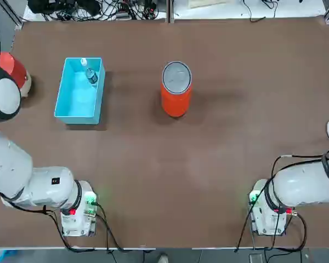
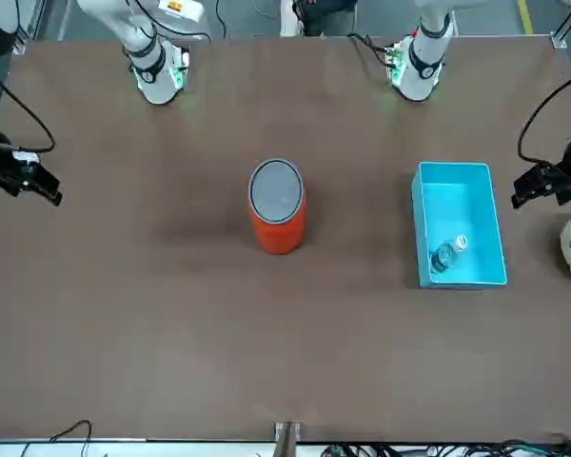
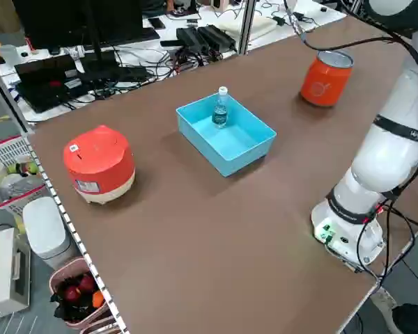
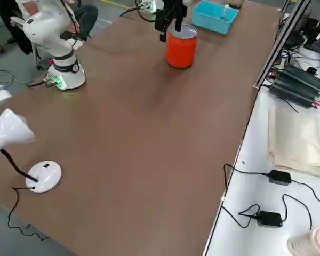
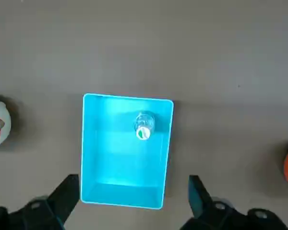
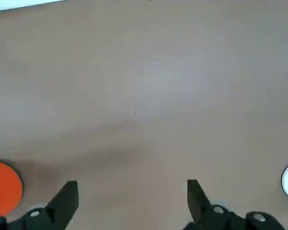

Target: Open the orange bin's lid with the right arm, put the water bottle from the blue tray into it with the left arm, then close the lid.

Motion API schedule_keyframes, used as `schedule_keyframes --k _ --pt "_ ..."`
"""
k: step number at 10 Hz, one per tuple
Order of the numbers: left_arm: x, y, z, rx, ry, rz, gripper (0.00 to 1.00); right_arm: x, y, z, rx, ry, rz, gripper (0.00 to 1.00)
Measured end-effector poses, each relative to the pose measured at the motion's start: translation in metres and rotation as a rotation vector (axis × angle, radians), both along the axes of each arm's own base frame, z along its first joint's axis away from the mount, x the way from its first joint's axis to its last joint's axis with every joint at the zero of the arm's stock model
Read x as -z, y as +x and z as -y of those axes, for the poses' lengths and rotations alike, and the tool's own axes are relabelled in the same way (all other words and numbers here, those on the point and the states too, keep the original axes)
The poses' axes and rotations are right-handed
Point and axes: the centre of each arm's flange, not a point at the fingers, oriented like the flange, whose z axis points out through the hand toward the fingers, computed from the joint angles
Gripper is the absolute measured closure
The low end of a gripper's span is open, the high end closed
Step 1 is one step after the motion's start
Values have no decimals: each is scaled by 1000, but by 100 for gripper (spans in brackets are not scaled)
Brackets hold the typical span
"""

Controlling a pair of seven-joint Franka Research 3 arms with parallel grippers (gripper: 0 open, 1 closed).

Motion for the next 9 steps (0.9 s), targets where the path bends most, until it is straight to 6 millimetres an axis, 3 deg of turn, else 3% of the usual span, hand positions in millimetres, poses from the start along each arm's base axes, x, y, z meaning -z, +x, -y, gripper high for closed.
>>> schedule_keyframes --k 4,5,6,9 --pt "3 -2 -1 1 -12 -19 0 2 0 -2 -2 0 -3 2" --pt "7 -1 -7 -3 -14 -26 0 4 0 -6 -3 1 -8 7" --pt "16 1 -13 -8 -15 -36 0 7 -1 -14 1 3 -13 14" --pt "48 11 -45 -61 -17 -31 0 19 -6 -76 38 7 -28 63"
